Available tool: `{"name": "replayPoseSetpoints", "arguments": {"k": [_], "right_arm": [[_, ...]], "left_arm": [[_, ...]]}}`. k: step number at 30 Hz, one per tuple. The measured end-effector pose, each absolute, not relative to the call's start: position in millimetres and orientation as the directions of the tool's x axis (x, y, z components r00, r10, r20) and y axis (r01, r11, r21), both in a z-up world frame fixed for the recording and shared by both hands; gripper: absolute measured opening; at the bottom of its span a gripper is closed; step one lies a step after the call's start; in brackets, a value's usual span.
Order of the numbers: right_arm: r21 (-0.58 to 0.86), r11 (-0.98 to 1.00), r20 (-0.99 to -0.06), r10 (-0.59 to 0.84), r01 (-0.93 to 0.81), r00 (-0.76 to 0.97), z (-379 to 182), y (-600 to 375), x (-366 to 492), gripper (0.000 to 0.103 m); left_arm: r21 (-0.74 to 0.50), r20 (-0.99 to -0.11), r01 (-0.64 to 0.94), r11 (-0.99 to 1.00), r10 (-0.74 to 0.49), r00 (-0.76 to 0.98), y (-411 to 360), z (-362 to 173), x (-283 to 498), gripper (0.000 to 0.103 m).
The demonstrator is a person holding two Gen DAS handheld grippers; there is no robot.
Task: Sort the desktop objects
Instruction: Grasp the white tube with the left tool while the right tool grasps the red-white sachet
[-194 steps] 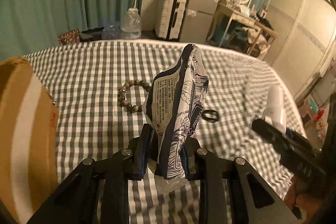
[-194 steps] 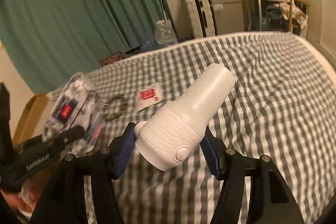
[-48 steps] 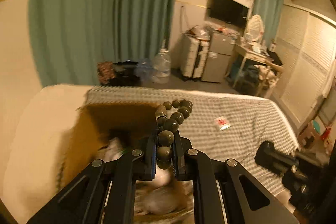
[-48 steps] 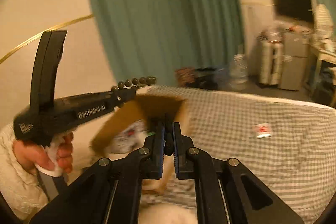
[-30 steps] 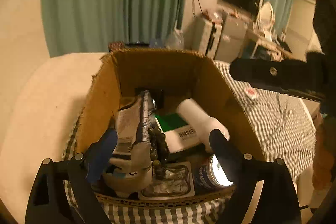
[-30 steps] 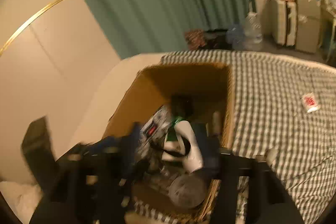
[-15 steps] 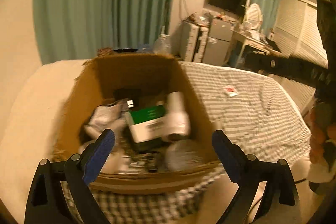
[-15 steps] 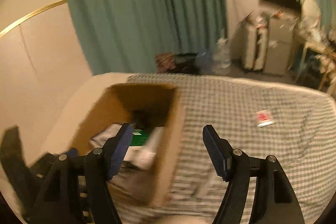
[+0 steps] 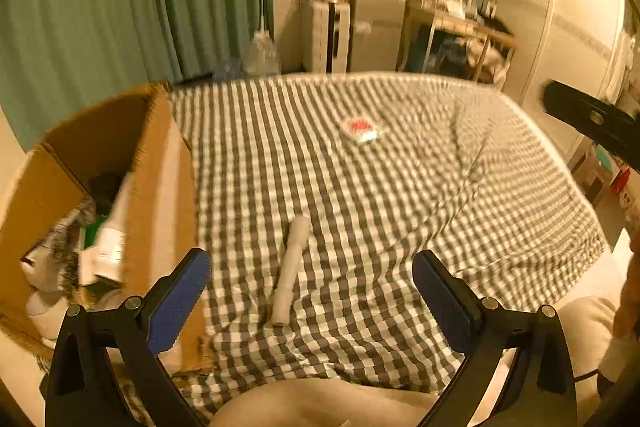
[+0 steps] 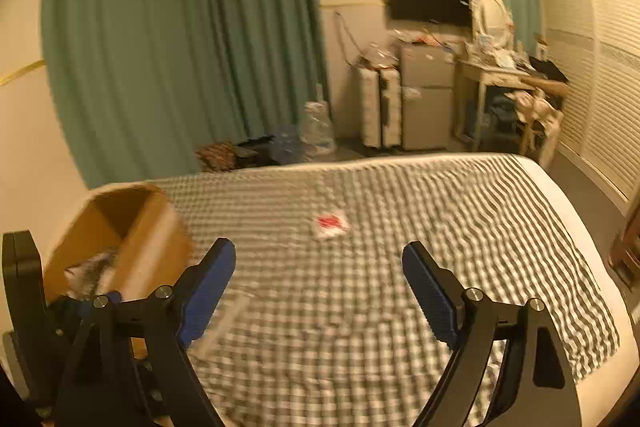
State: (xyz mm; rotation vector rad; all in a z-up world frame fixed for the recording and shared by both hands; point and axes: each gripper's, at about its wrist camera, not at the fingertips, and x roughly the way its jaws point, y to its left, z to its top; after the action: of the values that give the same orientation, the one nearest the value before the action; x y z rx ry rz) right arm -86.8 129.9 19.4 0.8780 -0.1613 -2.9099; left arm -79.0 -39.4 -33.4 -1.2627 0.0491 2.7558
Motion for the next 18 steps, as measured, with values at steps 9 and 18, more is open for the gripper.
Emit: {"name": "replayPoseSetpoints", "arguments": {"k": [9,18], "right_arm": [[0.221,-0.975,-0.593,-0.154,0.024,-0.79,-30,179,-114,0.086],[0.239,-0.97,-0.637,-0.184,0.036,-0.749,-63,190,-150,0.086]], "left_arm": [[0.016,-0.912,-0.081,-0.997,0.018,-0.41,-26,-93,-152,0.103],[0.055,-0.994,-0.01,-0.998,-0.054,-0.098,-41,-167,-205,0.069]]}}
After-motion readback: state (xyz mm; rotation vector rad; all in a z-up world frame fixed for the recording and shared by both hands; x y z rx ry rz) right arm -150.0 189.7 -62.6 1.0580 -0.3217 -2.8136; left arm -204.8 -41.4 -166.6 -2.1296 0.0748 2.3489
